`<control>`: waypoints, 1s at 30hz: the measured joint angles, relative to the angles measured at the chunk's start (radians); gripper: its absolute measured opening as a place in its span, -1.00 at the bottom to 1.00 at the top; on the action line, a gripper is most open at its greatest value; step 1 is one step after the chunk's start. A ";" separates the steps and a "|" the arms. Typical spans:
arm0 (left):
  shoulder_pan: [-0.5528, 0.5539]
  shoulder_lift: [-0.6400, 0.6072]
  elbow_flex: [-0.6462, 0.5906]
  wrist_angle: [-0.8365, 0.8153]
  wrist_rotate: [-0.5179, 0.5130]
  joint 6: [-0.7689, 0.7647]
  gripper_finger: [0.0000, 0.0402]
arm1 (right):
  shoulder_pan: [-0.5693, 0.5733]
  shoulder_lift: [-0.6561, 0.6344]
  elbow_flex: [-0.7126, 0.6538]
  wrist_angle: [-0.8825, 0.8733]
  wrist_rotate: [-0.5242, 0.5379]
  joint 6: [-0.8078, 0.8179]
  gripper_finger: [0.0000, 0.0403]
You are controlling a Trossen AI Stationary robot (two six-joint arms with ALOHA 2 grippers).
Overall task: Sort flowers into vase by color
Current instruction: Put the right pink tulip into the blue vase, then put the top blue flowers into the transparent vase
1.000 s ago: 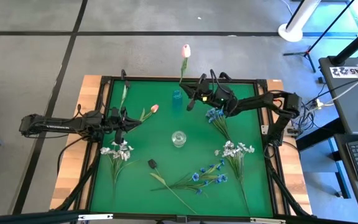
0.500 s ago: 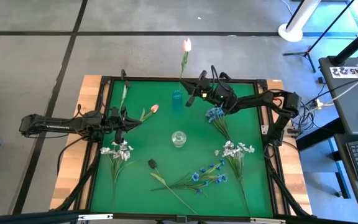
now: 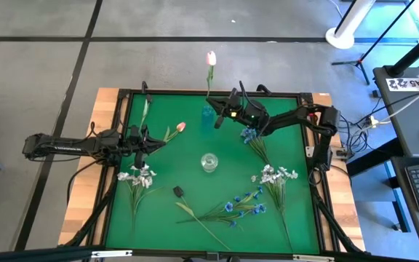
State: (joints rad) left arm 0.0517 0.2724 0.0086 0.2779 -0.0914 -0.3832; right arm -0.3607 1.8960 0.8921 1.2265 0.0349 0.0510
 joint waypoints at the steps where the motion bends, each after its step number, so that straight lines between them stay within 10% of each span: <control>1: 0.000 0.000 0.000 0.000 0.000 0.000 -1.00 | 0.000 0.000 0.000 -0.009 0.000 0.000 -1.00; 15: 0.000 0.000 0.000 0.000 0.000 0.000 -1.00 | 0.001 -0.056 0.000 -0.249 -0.003 -0.002 -0.38; 30: 0.000 0.000 0.000 0.000 0.000 0.000 -1.00 | 0.001 -0.419 0.000 -0.877 -0.087 -0.017 0.34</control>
State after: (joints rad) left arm 0.0521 0.2722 0.0086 0.2779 -0.0914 -0.3832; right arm -0.3595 1.4773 0.8917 0.3496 -0.0519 0.0343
